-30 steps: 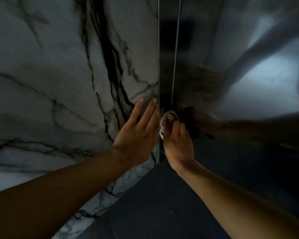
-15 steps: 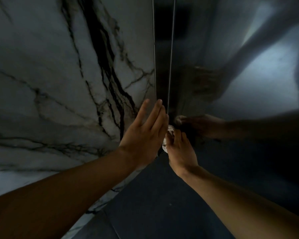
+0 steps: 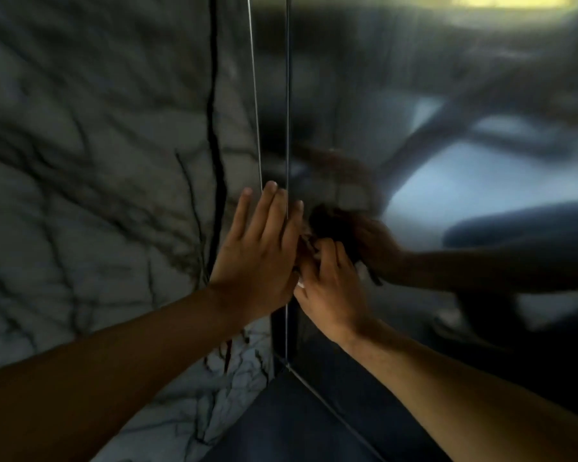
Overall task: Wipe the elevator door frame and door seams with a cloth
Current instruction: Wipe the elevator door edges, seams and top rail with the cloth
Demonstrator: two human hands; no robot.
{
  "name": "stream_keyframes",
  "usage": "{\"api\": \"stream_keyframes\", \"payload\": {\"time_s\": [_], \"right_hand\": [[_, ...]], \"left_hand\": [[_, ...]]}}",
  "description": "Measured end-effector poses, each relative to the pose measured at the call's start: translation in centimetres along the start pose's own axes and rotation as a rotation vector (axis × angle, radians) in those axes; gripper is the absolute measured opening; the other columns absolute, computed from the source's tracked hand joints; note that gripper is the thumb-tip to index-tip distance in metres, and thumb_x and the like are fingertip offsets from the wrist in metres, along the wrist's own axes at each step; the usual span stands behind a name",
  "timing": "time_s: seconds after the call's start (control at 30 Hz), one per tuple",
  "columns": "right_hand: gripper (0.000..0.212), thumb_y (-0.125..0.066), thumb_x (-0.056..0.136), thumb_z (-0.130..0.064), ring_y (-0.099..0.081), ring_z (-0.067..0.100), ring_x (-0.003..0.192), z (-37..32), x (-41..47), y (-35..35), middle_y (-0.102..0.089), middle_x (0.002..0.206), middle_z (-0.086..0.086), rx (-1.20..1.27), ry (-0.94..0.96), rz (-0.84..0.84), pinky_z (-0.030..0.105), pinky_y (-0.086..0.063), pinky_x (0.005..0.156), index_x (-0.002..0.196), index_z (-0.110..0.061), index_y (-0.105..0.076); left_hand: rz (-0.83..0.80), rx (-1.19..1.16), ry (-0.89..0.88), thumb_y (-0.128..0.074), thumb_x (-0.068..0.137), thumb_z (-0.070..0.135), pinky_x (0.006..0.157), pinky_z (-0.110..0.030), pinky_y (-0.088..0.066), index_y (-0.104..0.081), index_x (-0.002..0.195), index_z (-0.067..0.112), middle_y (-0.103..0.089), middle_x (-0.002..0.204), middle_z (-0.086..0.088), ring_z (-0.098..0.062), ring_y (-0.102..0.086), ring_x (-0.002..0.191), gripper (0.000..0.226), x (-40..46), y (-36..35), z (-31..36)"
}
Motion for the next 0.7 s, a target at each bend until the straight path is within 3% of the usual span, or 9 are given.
{"api": "stream_keyframes", "payload": {"time_s": [0.1,0.2,0.33,0.47,0.53,0.63,0.7], "right_hand": [[0.062,-0.079,0.075,-0.022,-0.055,0.029,0.095,-0.9,4.2,8.9,-0.053,0.111,0.016,0.002,0.027,0.05,0.036,-0.055,0.073,0.131,-0.009,-0.056],[0.069,-0.08,0.071,-0.022,-0.053,0.029,0.092,-2.4,8.7,17.1,-0.049,0.109,0.014,-0.009,0.072,0.092,0.039,-0.055,0.07,0.131,-0.013,-0.047],[0.081,-0.08,0.067,-0.021,-0.05,0.029,0.096,-3.7,15.6,29.7,-0.037,0.114,0.009,-0.01,0.095,0.175,0.04,-0.056,0.068,0.136,-0.016,-0.039],[0.08,-0.068,0.077,-0.022,-0.044,0.028,0.103,-5.2,21.6,40.7,-0.039,0.124,0.011,-0.087,0.147,0.167,0.038,-0.054,0.073,0.146,-0.017,-0.03],[0.072,-0.064,0.081,-0.019,-0.046,0.029,0.105,-5.7,24.2,45.5,-0.043,0.127,0.013,-0.12,0.191,0.218,0.035,-0.052,0.076,0.146,-0.016,-0.034],[0.055,-0.052,0.084,-0.017,-0.046,0.028,0.105,-6.7,28.3,56.3,-0.048,0.123,0.013,-0.079,0.23,0.338,0.036,-0.054,0.075,0.138,-0.011,-0.049],[0.059,-0.062,0.082,-0.015,-0.048,0.031,0.105,-7.1,30.6,62.3,-0.046,0.124,0.014,-0.12,0.268,0.447,0.039,-0.056,0.075,0.139,-0.011,-0.049]], "left_hand": [[0.01,0.032,0.007,-0.047,0.083,0.045,0.12,-0.062,-0.013,-0.024,0.151,-0.004,-0.025,0.157,-0.032,-0.044,-0.013,0.151,0.087,4.2,7.6,-3.3],[0.04,0.079,-0.026,-0.046,0.085,0.047,0.121,-0.061,-0.011,-0.024,0.152,-0.006,-0.021,0.158,-0.032,-0.043,-0.009,0.151,0.088,8.7,15.2,-6.5],[0.116,0.094,0.055,-0.045,0.085,0.05,0.121,-0.06,-0.012,-0.018,0.152,-0.006,-0.02,0.159,-0.031,-0.042,-0.007,0.152,0.091,15.0,26.6,-11.6],[0.12,0.116,0.089,-0.032,0.083,0.057,0.122,-0.06,-0.009,-0.013,0.152,-0.006,-0.016,0.161,-0.029,-0.04,-0.004,0.153,0.095,20.4,37.4,-15.9],[0.177,0.132,0.068,-0.029,0.083,0.053,0.121,-0.061,-0.013,-0.024,0.151,-0.007,-0.023,0.159,-0.03,-0.04,-0.011,0.152,0.091,23.0,42.2,-17.5],[0.293,0.165,0.055,-0.043,0.086,0.046,0.118,-0.063,-0.018,-0.035,0.147,-0.009,-0.033,0.154,-0.031,-0.042,-0.022,0.149,0.083,27.7,51.1,-20.5],[0.362,0.183,0.069,-0.045,0.088,0.042,0.118,-0.064,-0.019,-0.036,0.146,-0.009,-0.034,0.153,-0.032,-0.043,-0.024,0.148,0.079,30.5,55.9,-21.9]]}}
Point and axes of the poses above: each hand's wrist, its own x-axis towards the middle knuckle, its own y-axis out of the back of the hand, z = x × y, the point moved 7 cm from there along x, towards the middle knuckle
